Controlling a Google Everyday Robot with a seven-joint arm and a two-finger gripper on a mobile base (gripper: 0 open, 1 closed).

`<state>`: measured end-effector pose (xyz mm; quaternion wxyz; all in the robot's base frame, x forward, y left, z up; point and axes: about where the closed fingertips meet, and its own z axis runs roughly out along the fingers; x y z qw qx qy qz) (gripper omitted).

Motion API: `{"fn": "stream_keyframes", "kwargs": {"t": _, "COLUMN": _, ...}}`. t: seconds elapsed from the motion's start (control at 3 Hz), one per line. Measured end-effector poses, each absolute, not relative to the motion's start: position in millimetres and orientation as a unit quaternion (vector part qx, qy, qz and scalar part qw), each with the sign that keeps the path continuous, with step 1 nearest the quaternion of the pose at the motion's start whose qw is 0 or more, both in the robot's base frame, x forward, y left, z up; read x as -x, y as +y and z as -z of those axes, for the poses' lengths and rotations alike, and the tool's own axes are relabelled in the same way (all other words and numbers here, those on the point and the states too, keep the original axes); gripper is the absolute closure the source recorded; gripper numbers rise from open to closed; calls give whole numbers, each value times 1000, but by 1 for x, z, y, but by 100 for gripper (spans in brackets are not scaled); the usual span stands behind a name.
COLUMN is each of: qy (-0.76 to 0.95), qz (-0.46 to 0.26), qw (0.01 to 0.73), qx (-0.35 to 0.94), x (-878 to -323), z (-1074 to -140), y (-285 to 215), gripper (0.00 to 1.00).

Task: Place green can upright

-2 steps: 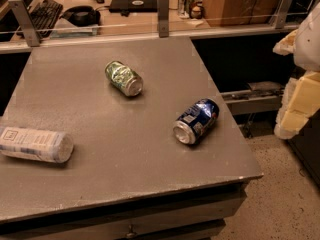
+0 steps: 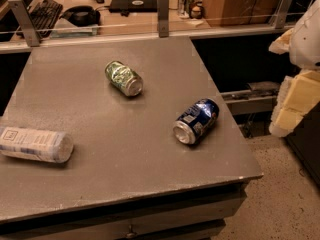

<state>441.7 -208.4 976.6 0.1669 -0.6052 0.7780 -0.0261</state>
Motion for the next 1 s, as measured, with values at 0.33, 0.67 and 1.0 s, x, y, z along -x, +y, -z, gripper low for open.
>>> {"fn": "stream_keyframes", "kwargs": {"t": 0.33, "qy": 766, "qz": 10, "qw": 171, "qx": 620, "x": -463, "z": -965, "y": -165, "gripper": 0}}
{"fn": "stream_keyframes", "kwargs": {"t": 0.67, "qy": 755, "qz": -8, "qw": 175, "qx": 632, "x": -508, "z": -936, "y": -80, "gripper": 0}}
{"fn": "stream_keyframes", "kwargs": {"t": 1.0, "qy": 750, "qz": -13, "qw": 179, "qx": 637, "x": -539, "z": -921, "y": -32, "gripper": 0}}
